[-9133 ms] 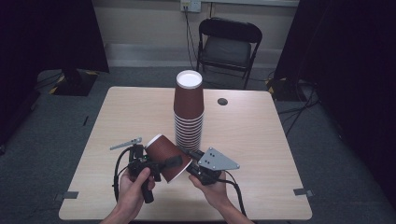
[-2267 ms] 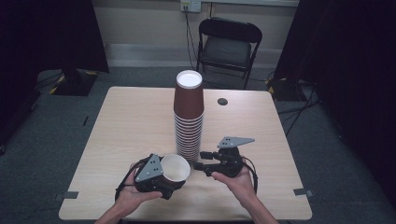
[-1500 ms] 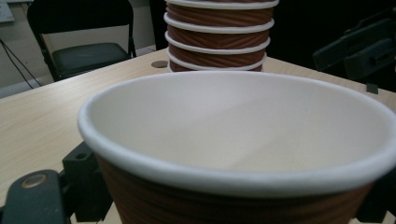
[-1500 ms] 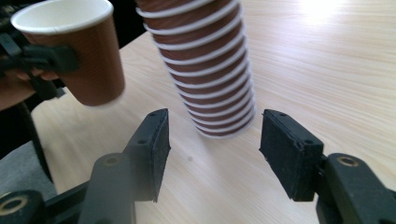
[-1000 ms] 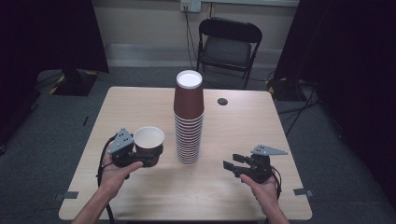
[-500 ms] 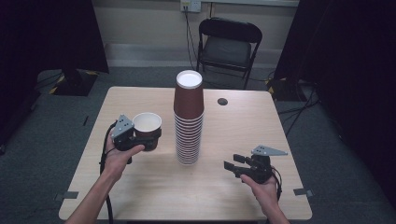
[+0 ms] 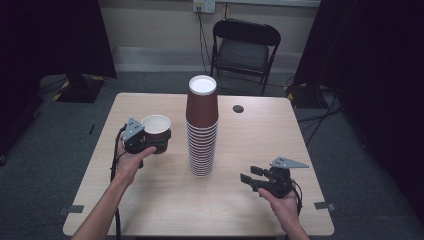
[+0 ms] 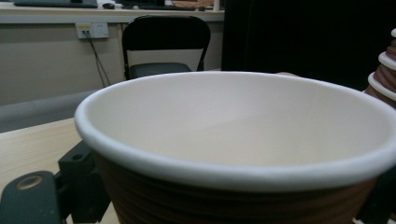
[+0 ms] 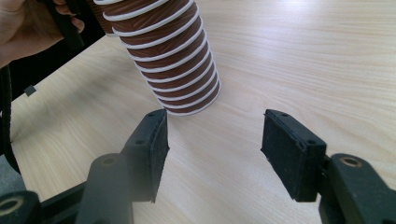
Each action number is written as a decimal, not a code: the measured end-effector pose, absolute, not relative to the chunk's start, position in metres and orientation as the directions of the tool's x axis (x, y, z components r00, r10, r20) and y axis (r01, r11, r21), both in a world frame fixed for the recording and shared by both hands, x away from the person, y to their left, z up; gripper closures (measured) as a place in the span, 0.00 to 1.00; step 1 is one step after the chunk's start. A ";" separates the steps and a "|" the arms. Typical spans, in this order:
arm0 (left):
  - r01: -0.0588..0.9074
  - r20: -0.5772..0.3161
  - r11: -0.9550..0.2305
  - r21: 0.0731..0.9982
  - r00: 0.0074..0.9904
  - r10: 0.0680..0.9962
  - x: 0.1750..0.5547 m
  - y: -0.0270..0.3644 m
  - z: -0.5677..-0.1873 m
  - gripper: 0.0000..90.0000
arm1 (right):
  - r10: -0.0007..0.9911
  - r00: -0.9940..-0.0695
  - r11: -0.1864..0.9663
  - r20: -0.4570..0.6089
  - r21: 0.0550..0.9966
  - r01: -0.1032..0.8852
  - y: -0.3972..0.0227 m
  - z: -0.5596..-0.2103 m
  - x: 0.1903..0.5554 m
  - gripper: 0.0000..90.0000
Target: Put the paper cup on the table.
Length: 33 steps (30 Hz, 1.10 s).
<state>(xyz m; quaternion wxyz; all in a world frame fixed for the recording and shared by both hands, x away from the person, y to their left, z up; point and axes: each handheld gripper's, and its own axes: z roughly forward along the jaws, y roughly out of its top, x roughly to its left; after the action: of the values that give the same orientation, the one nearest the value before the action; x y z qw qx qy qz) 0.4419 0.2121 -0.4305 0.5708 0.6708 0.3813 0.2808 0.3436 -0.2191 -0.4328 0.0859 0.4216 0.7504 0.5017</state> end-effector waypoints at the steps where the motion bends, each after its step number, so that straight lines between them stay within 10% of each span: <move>1: 0.187 -0.054 -0.058 0.981 0.541 0.839 0.445 0.211 -0.433 0.10 | 0.718 -0.630 0.142 0.296 0.823 0.550 -0.219 -0.433 0.344 0.45; 33: 0.390 -0.049 -0.180 0.903 0.510 0.859 0.466 0.213 -0.470 0.11 | 0.712 -0.631 0.138 0.309 0.819 0.557 -0.220 -0.434 0.344 0.45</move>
<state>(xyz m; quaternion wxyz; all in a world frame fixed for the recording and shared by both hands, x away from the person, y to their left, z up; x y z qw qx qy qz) 0.4664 0.2128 -0.4701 0.4751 0.7275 0.4292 0.2465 0.3435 -0.2198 -0.4344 0.0772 0.4225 0.7505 0.5023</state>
